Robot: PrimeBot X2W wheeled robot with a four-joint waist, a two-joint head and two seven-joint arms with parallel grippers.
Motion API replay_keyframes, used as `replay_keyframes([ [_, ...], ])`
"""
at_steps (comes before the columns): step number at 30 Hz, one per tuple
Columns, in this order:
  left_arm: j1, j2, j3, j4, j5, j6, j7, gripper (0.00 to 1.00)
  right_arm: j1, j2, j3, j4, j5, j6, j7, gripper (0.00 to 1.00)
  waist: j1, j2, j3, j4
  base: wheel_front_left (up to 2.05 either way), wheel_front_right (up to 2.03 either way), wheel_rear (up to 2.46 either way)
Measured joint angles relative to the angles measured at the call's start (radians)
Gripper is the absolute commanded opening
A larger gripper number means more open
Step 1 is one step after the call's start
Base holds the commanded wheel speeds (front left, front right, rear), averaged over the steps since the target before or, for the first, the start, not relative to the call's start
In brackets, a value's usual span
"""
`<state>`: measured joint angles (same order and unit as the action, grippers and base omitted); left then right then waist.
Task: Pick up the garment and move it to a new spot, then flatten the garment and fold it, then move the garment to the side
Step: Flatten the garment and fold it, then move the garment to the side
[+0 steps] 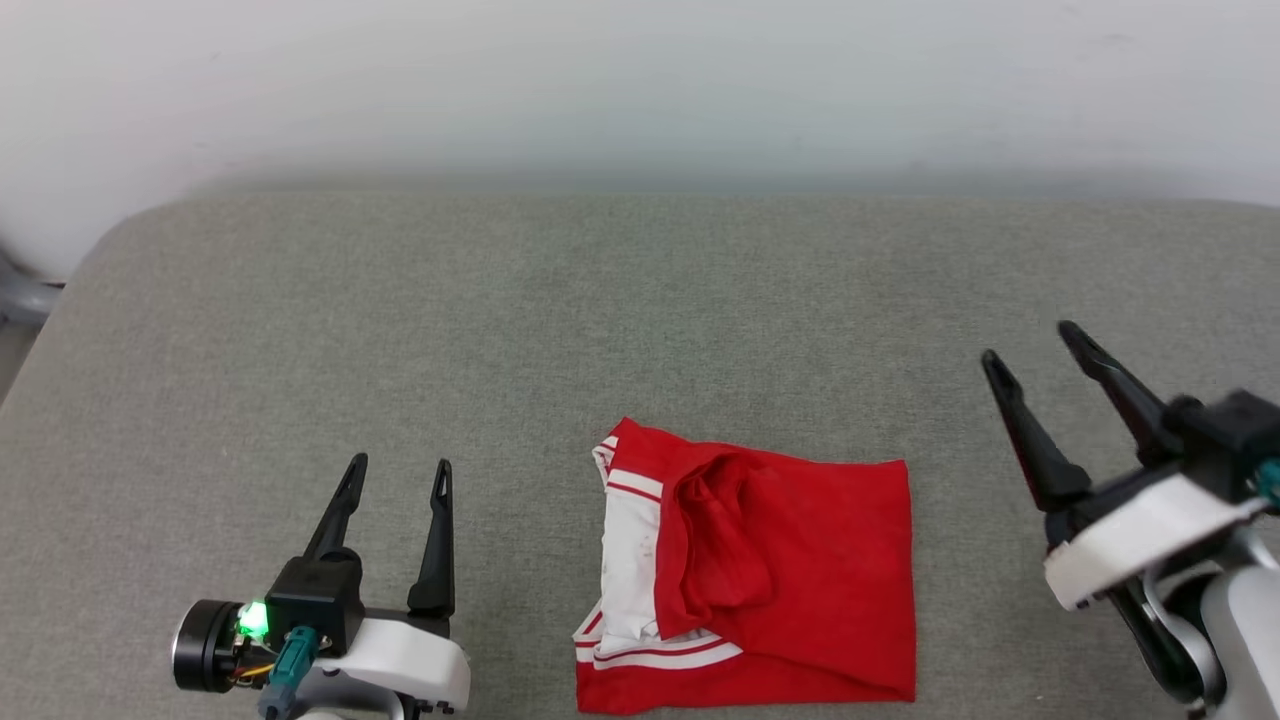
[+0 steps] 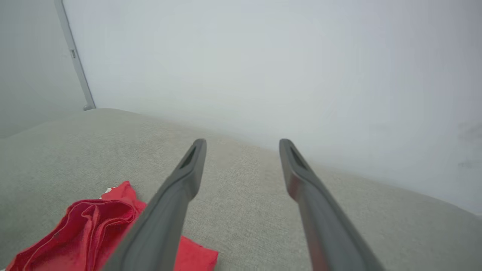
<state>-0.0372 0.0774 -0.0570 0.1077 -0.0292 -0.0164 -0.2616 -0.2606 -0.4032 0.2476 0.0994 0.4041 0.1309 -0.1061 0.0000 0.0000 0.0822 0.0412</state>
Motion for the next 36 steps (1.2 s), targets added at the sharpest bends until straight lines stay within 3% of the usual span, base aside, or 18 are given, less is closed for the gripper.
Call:
replay_keyframes([
  [8, 0.038, 0.004, 0.003, -0.01, 0.003, 0.001, 0.0, 1.0, 0.158, 0.131, -0.188, -0.034, -0.168, 0.0, -0.127, 1.0, 0.0, 0.0, -0.034, -0.026, 0.0, 0.0, 0.0],
  [18, 0.071, 0.011, 0.001, -0.017, 0.007, -0.001, 0.0, 1.0, 0.303, 0.253, -0.268, -0.102, -0.22, 0.0, -0.156, 1.0, 0.0, 0.0, -0.059, -0.04, 0.0, 0.0, 0.0],
  [28, 0.08, 0.008, -0.006, -0.016, 0.005, -0.001, 0.0, 1.0, 0.366, 0.301, -0.298, -0.135, -0.228, 0.0, -0.156, 1.0, 0.0, 0.0, -0.061, -0.033, 0.0, 0.0, 0.0],
  [36, 0.08, 0.006, -0.011, -0.014, 0.001, -0.001, 0.0, 1.0, 0.344, 0.282, -0.319, -0.145, -0.23, 0.0, -0.156, 1.0, 0.0, 0.0, -0.058, -0.021, 0.0, 0.0, 0.0],
])
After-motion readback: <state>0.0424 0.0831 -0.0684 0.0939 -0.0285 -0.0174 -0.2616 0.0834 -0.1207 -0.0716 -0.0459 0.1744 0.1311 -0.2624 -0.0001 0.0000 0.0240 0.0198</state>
